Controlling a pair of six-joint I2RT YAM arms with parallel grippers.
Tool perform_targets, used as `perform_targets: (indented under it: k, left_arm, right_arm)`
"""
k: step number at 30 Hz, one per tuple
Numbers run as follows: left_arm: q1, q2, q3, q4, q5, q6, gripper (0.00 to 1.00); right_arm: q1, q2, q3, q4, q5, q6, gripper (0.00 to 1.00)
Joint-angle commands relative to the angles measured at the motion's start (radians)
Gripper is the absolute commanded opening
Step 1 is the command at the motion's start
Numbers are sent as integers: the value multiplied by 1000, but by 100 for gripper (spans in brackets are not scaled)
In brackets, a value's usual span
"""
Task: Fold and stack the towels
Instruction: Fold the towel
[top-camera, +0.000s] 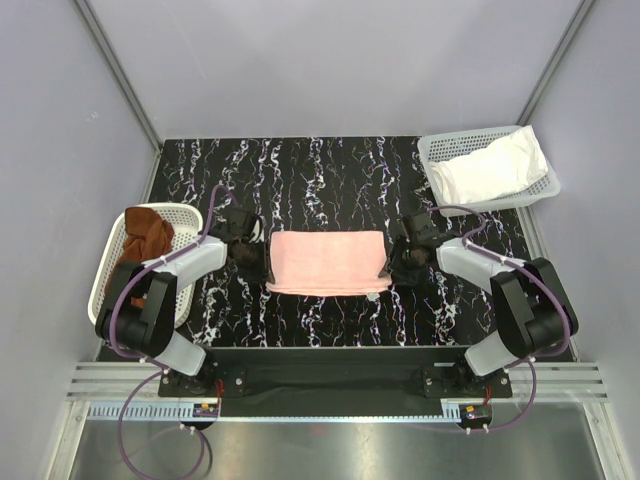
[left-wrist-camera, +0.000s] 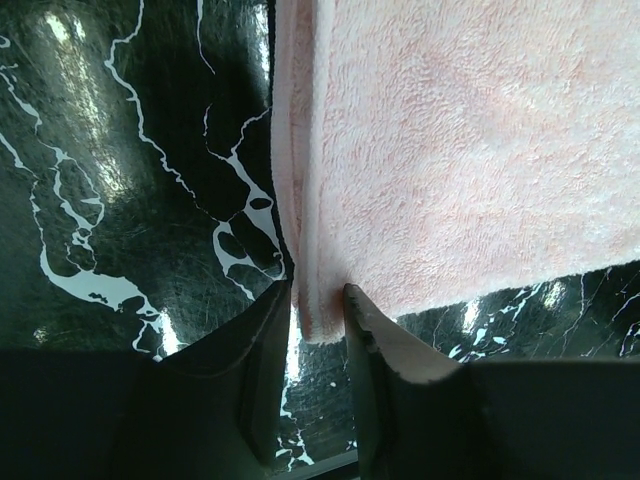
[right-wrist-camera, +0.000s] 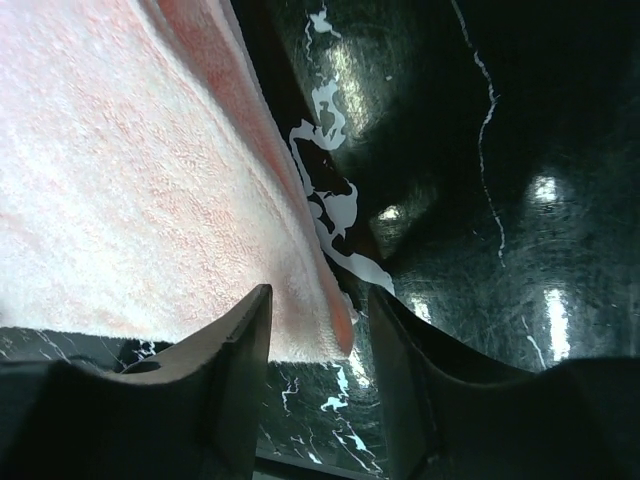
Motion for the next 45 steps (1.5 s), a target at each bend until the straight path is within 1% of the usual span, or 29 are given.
perform_targets:
  k: [1,2,3,4,5,7,9,10,11,14,16,17,22,26,33,34,37,42,43,45]
  left_arm:
    - [-2,-15,21,13,-12,-9,29]
    - [-4,-16,24,11,-12,-7,26]
    - [-4,-18,26,6,-14,-9,23]
    - [-2,-19,28,6,-14,-7,17]
    - [-4,-18,29,5,-14,-9,17]
    - [-4,-18,32,0,-11,-7,14]
    - [-2,-21,34,-6,-12,-10,8]
    - [-2,-24,34,-10,-12,-12,5]
    - [-2,-30,38,-15,-17,-12,0]
    - [-2,-36,55,-43,-29,-15,0]
    - [-2,-36,70,-58,-35,-13,0]
    - [-4,-35,80,-67,-40,-12,0]
    - [-2,-38,159,-153,-63,-4,1]
    - [-4,-56,198,-205,-69,1,7]
    - [-4,-49,183,-205,-51,19,13]
    - [-4,-50,173,-199,-51,19,16]
    - [-2,-50,157,-189,-46,18,20]
    - [-2,-39,121,-164,-40,10,22]
    - [-2,-38,115,-155,-40,8,23]
    - [-2,-39,97,-143,-32,7,28]
  right_arm:
    - [8,-55,-2,-16,61,10,51]
    - [10,-58,-2,-18,62,11,50]
    - [8,-58,-11,-4,50,14,46]
    - [8,-58,-17,6,44,24,44]
    - [8,-57,-28,17,27,28,42]
    - [8,-52,-35,45,19,37,35]
    - [8,-49,-32,43,22,38,27]
    - [8,-50,-31,40,21,36,21]
    - [6,-56,-26,39,24,36,17]
    - [8,-73,-3,1,39,28,8]
    - [8,-87,9,-18,45,16,4]
    - [6,-93,23,-27,49,11,0]
    - [8,-122,57,-81,23,-5,0]
    - [8,-150,67,-98,1,-7,0]
    - [8,-135,29,-44,-45,7,0]
    - [8,-138,18,-36,-42,7,0]
    - [8,-141,9,-32,-39,8,0]
    - [8,-136,1,-21,-43,7,0]
    - [8,-138,-3,-16,-45,7,0]
    - [8,-135,-8,-12,-48,10,0]
